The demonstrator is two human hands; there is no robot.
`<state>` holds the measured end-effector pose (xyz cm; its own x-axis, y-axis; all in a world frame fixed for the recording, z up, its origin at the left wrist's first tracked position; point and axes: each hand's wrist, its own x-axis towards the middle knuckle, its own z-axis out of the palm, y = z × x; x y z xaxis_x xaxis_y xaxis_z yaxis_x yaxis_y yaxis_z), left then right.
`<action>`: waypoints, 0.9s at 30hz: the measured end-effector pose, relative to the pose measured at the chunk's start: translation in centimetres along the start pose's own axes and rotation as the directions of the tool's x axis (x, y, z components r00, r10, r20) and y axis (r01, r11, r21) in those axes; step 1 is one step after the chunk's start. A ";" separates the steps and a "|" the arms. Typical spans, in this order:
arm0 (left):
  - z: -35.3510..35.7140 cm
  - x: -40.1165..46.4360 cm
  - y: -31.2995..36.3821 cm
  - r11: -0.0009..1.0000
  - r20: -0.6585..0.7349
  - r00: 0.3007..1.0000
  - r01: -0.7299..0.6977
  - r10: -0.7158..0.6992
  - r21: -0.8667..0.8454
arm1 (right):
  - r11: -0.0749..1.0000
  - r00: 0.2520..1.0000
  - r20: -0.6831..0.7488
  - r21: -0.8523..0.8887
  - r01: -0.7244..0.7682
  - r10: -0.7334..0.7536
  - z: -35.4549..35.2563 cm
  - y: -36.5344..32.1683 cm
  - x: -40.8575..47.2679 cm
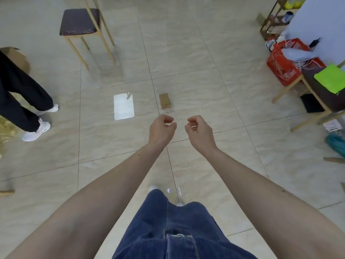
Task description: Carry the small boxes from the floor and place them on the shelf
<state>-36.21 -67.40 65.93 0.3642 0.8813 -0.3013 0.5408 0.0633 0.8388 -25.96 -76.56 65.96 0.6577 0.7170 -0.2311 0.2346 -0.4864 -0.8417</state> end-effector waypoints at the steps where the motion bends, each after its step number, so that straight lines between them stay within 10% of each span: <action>1: -0.2 1.8 0.4 1.000 -0.001 1.000 -0.001 0.001 0.006 | 1.000 1.000 -0.001 -0.003 -0.003 0.003 0.3 -0.5 1.7; 27: 1.4 49.6 17.2 0.980 0.289 0.954 -0.122 0.073 0.157 | 0.967 0.949 -0.212 0.154 -0.203 0.233 4.0 -12.3 45.4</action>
<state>-7.80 -23.21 64.77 0.6063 0.7103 -0.3577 0.6047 -0.1197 0.7874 -1.82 -36.01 63.85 0.8307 0.4609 -0.3122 -0.0171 -0.5394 -0.8419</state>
